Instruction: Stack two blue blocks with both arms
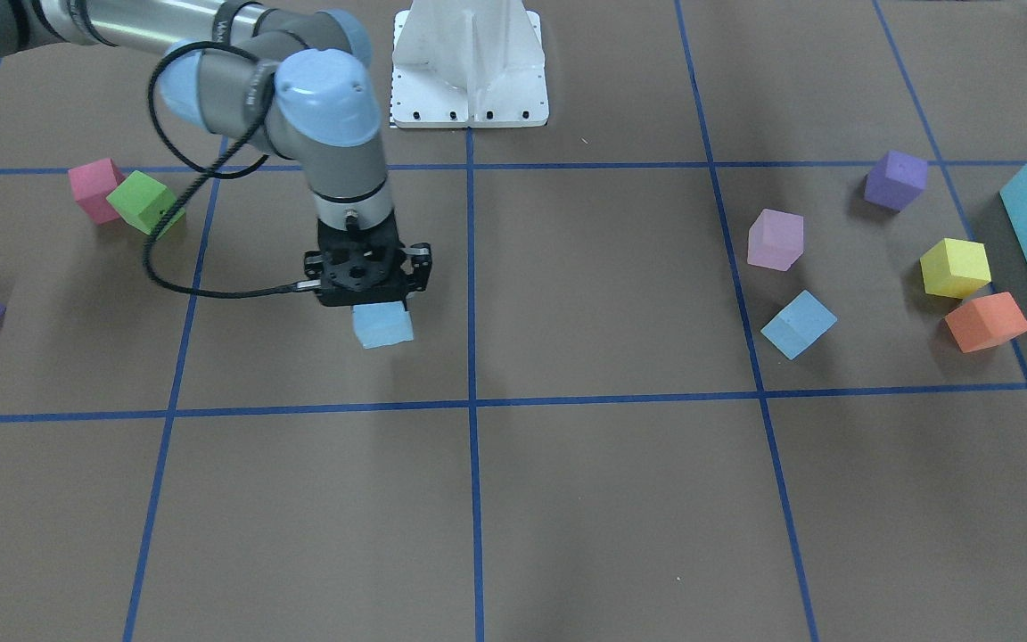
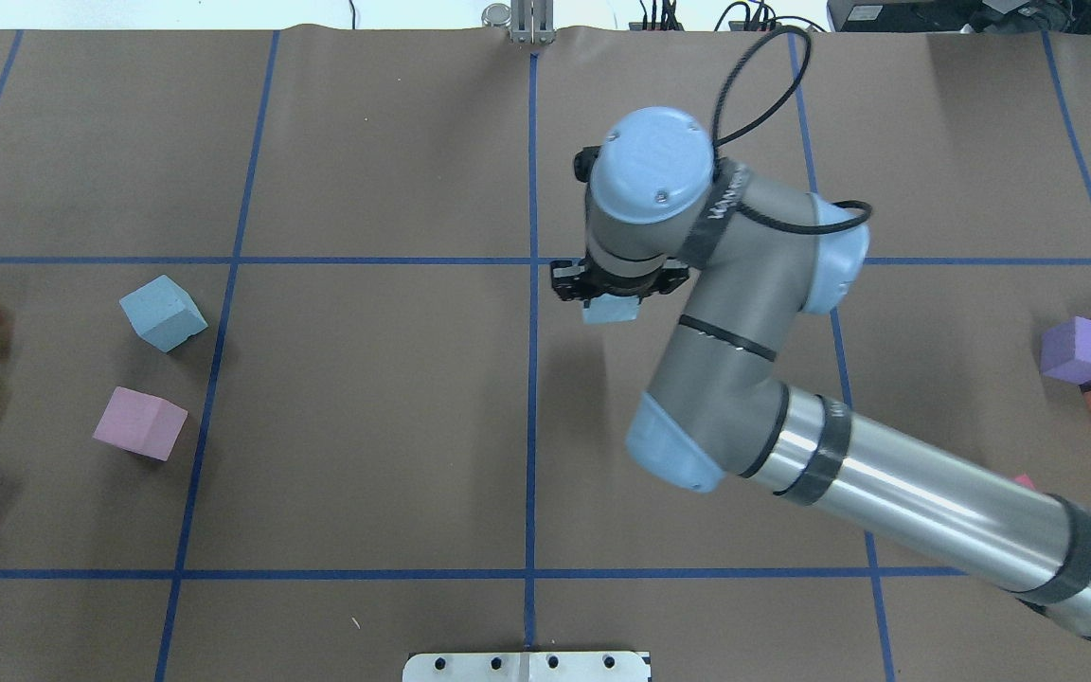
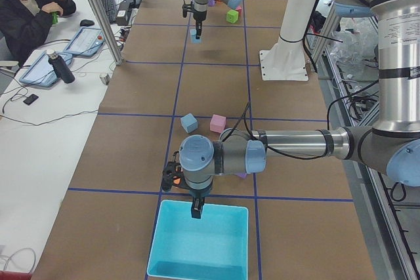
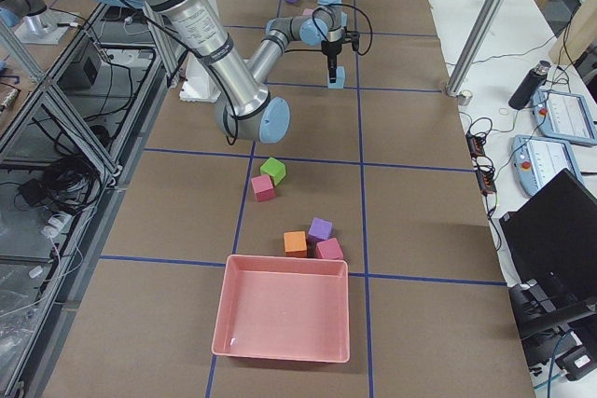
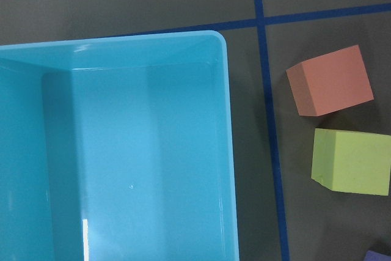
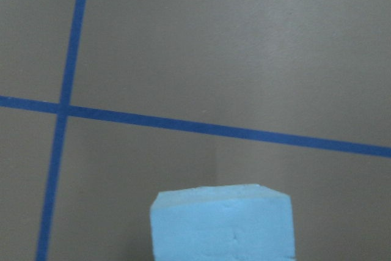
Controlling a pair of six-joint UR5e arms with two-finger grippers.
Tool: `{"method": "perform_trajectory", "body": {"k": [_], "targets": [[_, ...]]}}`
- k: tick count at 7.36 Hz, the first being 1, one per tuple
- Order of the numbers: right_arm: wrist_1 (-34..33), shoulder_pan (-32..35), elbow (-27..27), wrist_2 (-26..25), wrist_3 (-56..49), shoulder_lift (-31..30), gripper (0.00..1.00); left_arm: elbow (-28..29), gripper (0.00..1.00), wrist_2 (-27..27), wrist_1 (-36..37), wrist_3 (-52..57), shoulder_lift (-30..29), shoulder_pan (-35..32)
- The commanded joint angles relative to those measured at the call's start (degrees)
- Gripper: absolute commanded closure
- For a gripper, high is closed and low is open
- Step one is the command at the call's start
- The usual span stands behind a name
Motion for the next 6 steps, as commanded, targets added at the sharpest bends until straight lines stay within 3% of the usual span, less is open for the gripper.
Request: {"method": "perform_trajectory", "body": {"k": [1,2,6], "targets": [[-0.24,-5.76,-5.33,-2.49,7.25,5.43,0.79,0.49,0.02,0.01,0.02,0.00,0.00,0.00],[-0.15,-6.48,-5.77,-3.90,7.26,5.26,0.74,1.10,0.02,0.01,0.02,0.00,0.00,0.00],[0.03,-5.26,-6.57,-6.11,3.65,4.12,0.72,1.28,0.02,0.01,0.11,0.00,0.00,0.00]]}}
